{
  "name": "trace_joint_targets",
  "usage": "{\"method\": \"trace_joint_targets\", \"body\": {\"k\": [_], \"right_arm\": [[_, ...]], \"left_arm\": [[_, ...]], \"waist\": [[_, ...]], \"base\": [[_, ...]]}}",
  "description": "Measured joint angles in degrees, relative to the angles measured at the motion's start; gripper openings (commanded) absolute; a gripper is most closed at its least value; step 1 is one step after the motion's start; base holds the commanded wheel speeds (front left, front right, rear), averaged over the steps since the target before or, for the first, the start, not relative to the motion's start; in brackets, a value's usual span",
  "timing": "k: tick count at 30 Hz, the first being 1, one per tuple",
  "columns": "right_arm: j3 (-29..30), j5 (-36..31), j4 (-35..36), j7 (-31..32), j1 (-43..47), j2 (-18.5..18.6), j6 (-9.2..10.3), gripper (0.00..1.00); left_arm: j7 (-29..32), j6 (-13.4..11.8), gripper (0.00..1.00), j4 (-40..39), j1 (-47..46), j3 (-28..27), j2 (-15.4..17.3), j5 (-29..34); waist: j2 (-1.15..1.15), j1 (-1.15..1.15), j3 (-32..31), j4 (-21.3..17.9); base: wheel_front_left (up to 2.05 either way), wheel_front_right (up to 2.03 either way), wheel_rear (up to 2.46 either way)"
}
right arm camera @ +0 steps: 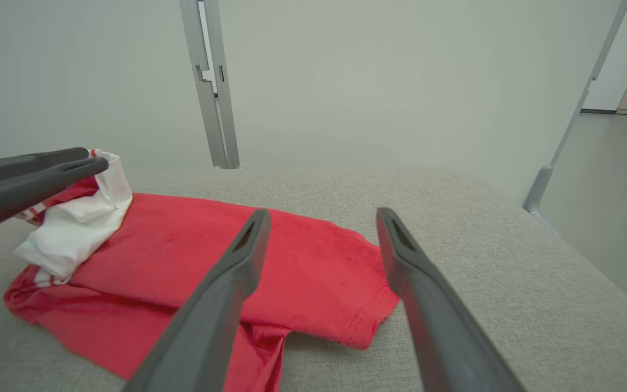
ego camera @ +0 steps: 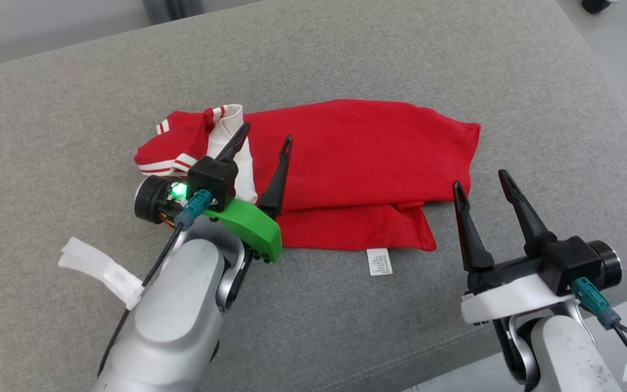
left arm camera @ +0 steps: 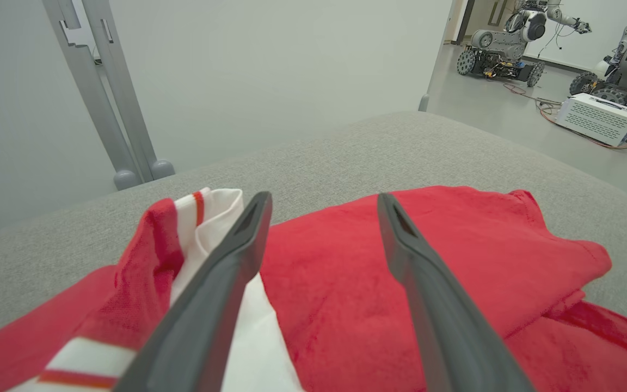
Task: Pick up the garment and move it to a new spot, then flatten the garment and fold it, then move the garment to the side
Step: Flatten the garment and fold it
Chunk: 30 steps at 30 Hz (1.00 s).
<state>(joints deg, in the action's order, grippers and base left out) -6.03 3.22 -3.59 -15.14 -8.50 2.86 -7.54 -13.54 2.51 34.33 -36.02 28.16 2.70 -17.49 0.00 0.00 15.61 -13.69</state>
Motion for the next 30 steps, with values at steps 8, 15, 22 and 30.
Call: {"method": "trace_joint_targets", "body": {"k": [8,15,22,30], "right_arm": [[0.2,0.6,0.0,0.0,0.1,-0.1,0.00,1.00],[-0.3,0.7,-0.1,0.0,0.2,-0.1,0.00,1.00],[-0.1,0.6,-0.1,0.0,-0.1,0.0,0.00,1.00],[0.4,0.7,-0.1,0.0,-0.3,0.0,0.00,1.00]], "left_arm": [[-0.1,-1.6,1.00,-6.2,7.8,1.7,1.3,-1.1],[4.3,-3.6,1.00,-7.9,5.9,5.7,5.3,4.9],[9.5,-2.6,1.00,-3.3,-0.2,10.3,6.1,10.2],[12.3,-4.9,1.00,2.9,-4.3,11.4,8.0,13.5]], "waist": [[0.00,0.00,-1.1,2.4],[0.00,0.00,-1.9,3.9],[0.00,0.00,-1.2,3.0],[0.00,0.00,-0.1,1.7]], "base": [[0.00,0.00,0.00],[0.00,0.00,0.00],[0.00,0.00,0.00],[0.00,0.00,0.00]]}}
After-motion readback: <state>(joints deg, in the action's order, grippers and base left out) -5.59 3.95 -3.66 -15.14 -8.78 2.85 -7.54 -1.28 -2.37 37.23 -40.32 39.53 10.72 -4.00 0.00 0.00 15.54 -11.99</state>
